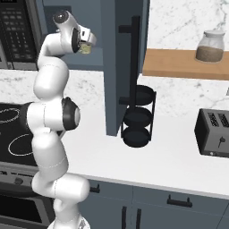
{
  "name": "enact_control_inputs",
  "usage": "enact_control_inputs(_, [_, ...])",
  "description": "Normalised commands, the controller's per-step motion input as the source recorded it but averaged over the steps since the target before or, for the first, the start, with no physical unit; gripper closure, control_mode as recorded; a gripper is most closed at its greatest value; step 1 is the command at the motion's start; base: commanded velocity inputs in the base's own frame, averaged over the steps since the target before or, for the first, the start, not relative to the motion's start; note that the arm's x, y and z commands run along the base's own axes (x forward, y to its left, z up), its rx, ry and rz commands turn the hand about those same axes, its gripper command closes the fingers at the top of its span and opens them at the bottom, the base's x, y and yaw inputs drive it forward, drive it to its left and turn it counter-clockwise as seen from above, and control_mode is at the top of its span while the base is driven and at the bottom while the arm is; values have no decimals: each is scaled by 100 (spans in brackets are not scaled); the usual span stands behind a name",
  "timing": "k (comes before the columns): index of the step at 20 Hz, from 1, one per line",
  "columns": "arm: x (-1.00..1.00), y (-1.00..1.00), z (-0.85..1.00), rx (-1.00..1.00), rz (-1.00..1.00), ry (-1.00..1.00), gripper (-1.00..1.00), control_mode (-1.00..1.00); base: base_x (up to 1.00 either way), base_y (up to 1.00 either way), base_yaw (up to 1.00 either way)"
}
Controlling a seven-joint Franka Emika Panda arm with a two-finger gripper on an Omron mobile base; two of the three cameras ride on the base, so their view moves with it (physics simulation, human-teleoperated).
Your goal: Gather all objects into one cabinet and sort the glasses and bowls to opposite sides.
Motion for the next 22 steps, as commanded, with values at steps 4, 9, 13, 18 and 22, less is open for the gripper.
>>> enact_control_inputs(4, [14,24,-12,-2,-1,0,-100,-100,0,0,0])
enact_control_inputs(9, [3,34,-21,-5,0,0,-100,-100,0,0,0])
enact_control_inputs(13, [0,40,-25,-8,0,0,-100,-100,0,0,0])
enact_control_inputs(18, [5,37,-29,-8,-2,0,-100,-100,0,0,0])
enact_control_inputs(22, [3,14,-43,-1,-1,0,-100,-100,0,0,0])
